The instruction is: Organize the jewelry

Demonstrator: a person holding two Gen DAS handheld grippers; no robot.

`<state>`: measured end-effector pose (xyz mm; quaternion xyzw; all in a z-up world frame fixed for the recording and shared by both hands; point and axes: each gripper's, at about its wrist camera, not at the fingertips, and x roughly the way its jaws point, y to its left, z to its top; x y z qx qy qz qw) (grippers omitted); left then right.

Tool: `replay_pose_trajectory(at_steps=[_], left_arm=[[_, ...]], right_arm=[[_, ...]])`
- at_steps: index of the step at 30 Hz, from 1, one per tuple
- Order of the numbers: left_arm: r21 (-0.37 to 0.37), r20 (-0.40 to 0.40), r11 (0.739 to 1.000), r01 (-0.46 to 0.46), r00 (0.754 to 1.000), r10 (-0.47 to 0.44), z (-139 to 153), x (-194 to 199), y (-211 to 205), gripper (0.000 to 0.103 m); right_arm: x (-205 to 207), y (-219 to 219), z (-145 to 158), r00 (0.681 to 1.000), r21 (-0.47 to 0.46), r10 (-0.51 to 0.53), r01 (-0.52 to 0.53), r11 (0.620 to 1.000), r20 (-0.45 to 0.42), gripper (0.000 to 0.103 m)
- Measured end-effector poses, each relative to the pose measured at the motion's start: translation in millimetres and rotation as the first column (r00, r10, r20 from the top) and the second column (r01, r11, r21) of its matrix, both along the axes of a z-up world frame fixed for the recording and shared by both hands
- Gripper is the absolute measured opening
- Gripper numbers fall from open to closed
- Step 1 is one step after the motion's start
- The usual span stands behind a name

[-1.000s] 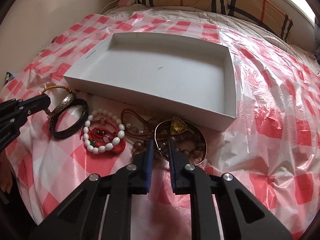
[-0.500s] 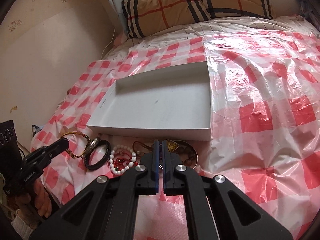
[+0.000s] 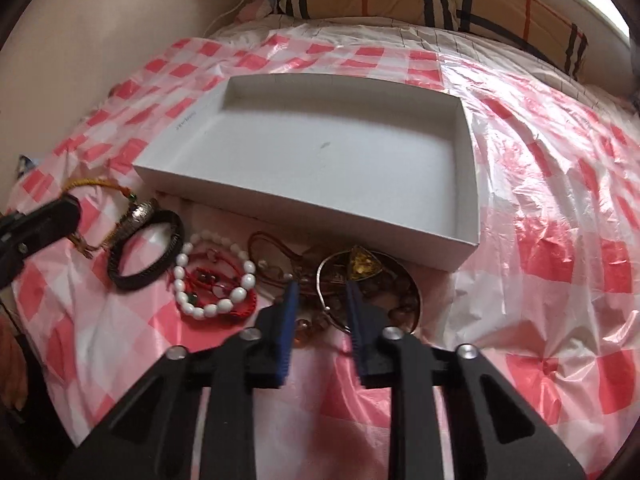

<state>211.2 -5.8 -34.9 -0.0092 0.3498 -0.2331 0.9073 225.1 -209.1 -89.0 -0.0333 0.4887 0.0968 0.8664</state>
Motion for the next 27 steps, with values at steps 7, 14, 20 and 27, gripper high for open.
replay_pose_trajectory(at_steps=[7, 14, 20, 27], left_arm=[[-0.010, 0.001, 1.000, -0.004, 1.000, 0.004, 0.7, -0.1, 0.6, 0.003], [-0.029, 0.007, 1.000, 0.005, 1.000, -0.004, 2.0, -1.2, 3.3, 0.003], [-0.029, 0.006, 1.000, 0.003, 1.000, -0.003, 1.8, -1.2, 3.6, 0.003], [-0.027, 0.005, 1.000, 0.006, 1.000, -0.006, 0.7, -1.8, 2.4, 0.003]], right_arm=[[-1.2, -47.2, 18.3, 0.995, 0.277, -0.095, 0.092, 0.956, -0.003, 0.006], [-16.6, -79.6, 49.4, 0.989, 0.582, -0.119, 0.049, 0.812, 0.083, 0.003], [-10.5, -62.6, 36.5, 0.996, 0.463, -0.091, 0.075, 0.883, 0.012, 0.019], [-4.9, -9.4, 9.6, 1.000, 0.130, 0.019, -0.020, 0.991, 0.012, 0.042]])
